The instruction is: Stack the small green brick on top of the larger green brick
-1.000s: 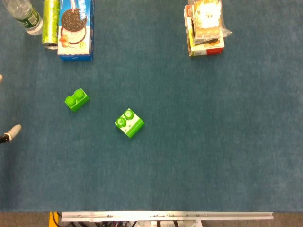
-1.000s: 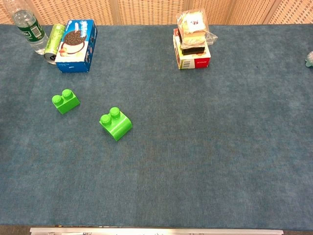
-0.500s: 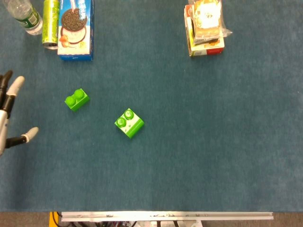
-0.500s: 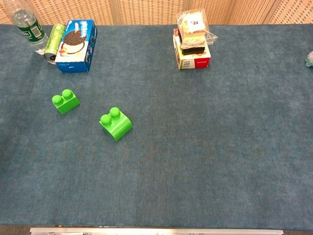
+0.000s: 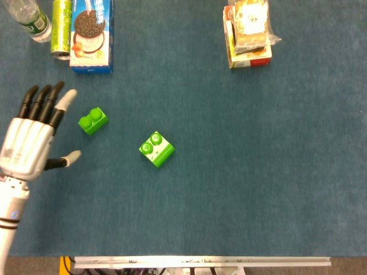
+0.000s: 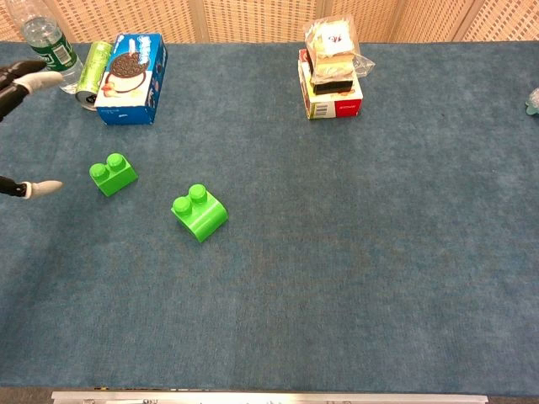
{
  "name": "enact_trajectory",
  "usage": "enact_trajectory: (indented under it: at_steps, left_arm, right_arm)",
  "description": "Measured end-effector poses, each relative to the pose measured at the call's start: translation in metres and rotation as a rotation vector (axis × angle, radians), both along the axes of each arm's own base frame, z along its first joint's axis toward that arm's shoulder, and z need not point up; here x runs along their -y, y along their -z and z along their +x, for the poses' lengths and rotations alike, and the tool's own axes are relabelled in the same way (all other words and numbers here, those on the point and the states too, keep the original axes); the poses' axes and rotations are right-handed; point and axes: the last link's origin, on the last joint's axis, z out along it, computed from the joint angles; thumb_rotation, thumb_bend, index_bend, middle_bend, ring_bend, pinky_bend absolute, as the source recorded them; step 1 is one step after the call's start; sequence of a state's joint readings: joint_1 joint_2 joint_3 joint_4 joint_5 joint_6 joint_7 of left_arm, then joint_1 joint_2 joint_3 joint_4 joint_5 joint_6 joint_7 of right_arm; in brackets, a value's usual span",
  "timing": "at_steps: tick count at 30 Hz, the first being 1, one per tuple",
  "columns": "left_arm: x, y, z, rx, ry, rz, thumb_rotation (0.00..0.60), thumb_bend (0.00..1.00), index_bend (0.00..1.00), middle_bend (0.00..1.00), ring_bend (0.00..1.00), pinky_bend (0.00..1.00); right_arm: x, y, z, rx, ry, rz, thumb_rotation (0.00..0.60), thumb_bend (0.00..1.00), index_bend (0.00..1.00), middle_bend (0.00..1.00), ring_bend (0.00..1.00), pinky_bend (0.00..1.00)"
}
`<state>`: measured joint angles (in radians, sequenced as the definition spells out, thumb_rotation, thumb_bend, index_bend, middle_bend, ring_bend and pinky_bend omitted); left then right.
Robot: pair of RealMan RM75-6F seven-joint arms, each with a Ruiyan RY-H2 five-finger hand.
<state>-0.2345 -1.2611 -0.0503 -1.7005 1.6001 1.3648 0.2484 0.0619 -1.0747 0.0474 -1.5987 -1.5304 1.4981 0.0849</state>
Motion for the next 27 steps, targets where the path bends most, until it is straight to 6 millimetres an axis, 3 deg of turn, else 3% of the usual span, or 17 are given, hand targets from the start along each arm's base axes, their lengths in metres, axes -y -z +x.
enact_trajectory:
  at_steps: [11, 27]
  left_arm:
    - [-0.033, 0.029, 0.022, -0.008, 0.044, -0.036, 0.6, 0.0, 0.0, 0.0, 0.0, 0.0]
    - [-0.06, 0.063, 0.016, -0.017, -0.012, -0.067, 0.6, 0.0, 0.0, 0.0, 0.0, 0.0]
  right_arm:
    - [-0.001, -0.002, 0.0, 0.016, -0.002, -0.007, 0.6, 0.25, 0.22, 0.24, 0.12, 0.32]
    - [-0.002, -0.004, 0.0, 0.025, -0.008, -0.012, 0.6, 0.25, 0.22, 0.24, 0.12, 0.32]
